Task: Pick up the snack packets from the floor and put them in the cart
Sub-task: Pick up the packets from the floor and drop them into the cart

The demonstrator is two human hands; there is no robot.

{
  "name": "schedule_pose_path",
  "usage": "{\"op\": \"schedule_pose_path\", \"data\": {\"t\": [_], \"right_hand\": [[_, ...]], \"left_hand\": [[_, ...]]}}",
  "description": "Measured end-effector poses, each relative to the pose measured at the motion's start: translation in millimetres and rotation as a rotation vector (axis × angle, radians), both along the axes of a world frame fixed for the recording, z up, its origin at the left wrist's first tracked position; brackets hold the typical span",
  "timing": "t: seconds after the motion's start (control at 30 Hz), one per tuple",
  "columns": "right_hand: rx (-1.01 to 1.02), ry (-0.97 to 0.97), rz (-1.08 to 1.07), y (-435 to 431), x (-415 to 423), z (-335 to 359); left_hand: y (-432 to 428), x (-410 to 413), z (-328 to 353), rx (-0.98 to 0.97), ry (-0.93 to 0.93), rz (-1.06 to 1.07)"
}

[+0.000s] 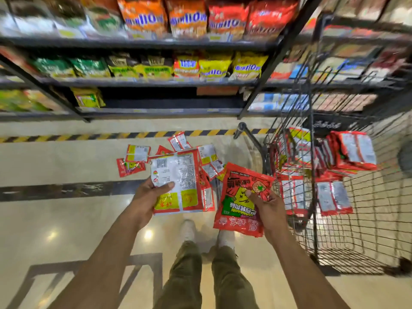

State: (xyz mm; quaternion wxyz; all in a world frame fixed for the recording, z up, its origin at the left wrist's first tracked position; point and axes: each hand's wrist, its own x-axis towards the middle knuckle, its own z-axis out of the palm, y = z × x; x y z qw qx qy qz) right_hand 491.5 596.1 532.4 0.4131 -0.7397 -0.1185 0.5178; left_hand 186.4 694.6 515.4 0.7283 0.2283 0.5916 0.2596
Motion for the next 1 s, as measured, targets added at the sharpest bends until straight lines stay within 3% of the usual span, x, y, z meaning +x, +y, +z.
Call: {"op": "schedule_pose_path", "data": {"t": [0.3, 0.5, 0.7, 1.0], "right_hand": [[0.224, -0.144, -0.130, -35.0, 36.4, 171.8], [0.414, -0.266, -0.195, -72.0, 88.8, 250.7], [0.526, -0.288, -0.286, -151.0, 137.4, 299.9], [0.590, -0.236, -0.349, -324.8, 197.5, 327.6]], "left_hand": [[11.1, 48.7, 152.3, 0.077, -0.152, -0.132], [3.5, 111.2, 243.5, 0.273, -0.236, -0.246], [-49.6, 166.8, 301.6, 0.445, -0.235, -0.366], [-201.9, 258.6, 334.0, 0.588, -0.201, -0.420]]}}
